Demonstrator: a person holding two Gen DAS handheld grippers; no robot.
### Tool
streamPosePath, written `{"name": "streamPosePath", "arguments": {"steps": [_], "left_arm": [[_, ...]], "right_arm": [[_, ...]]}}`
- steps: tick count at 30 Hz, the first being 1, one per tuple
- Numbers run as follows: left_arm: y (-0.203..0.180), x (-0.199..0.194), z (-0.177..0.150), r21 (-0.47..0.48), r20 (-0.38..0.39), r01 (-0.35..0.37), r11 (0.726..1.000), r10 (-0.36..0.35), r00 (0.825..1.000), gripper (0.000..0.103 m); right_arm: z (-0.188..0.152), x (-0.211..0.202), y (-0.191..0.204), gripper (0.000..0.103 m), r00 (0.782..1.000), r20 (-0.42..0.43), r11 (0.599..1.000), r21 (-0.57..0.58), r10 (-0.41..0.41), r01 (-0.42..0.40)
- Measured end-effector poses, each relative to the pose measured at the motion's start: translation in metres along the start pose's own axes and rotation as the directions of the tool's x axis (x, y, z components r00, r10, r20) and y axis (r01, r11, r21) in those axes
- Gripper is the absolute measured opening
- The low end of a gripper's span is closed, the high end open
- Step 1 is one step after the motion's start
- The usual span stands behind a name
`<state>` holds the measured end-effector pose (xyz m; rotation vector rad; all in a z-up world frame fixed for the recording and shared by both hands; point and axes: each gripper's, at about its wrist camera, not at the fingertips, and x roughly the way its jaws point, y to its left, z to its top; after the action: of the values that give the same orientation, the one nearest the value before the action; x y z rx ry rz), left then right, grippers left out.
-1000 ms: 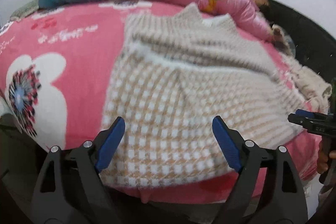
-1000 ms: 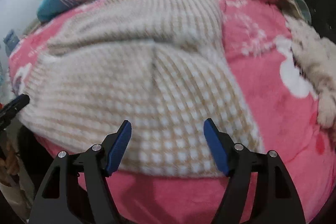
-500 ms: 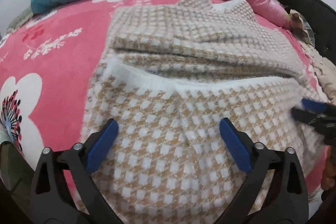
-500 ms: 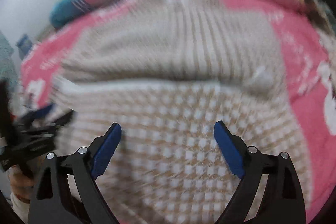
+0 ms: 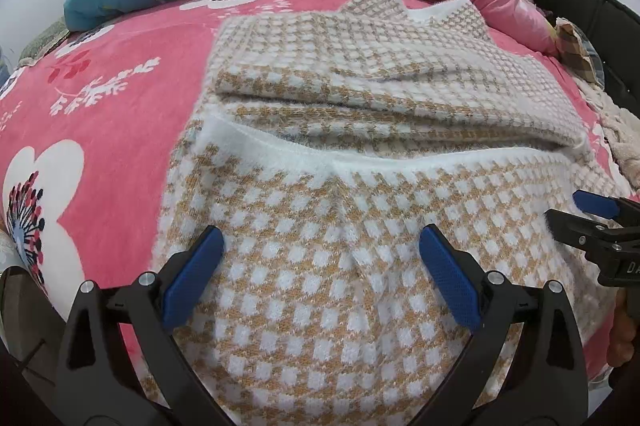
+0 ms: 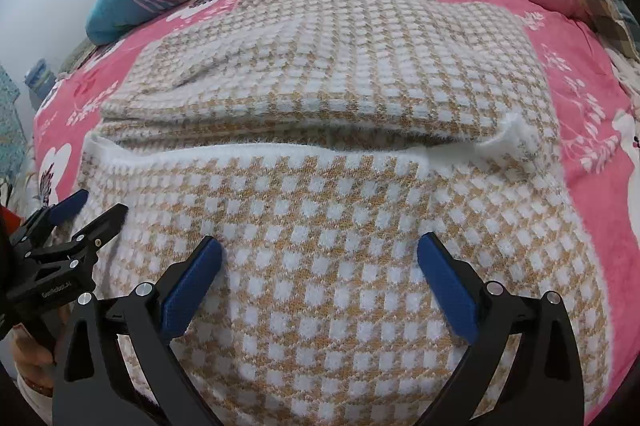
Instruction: Fold large clothes
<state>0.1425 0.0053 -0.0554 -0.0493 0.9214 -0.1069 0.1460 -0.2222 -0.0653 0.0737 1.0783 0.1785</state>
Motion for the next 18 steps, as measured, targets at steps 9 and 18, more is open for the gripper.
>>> {"name": "streamPosePath", "arguments": {"steps": [9, 18], "left_arm": [[-0.0019, 0.0001, -0.0012, -0.001, -0.002, 0.001, 1.0, -0.001, 1.0, 0.095], [-0.0001, 0.0004, -0.0008, 0.001, -0.002, 0.002, 1.0, -0.002, 1.0, 0.095]], "right_arm": [[-0.0004, -0.001, 0.0008, 0.096, 1.0, 0.0, 1.0, 0.0, 0.0, 0.0], [-0.0006, -0.0013, 0.0008, 0.096, 1.0, 0.0, 1.0, 0.0, -0.001, 0.001]]}}
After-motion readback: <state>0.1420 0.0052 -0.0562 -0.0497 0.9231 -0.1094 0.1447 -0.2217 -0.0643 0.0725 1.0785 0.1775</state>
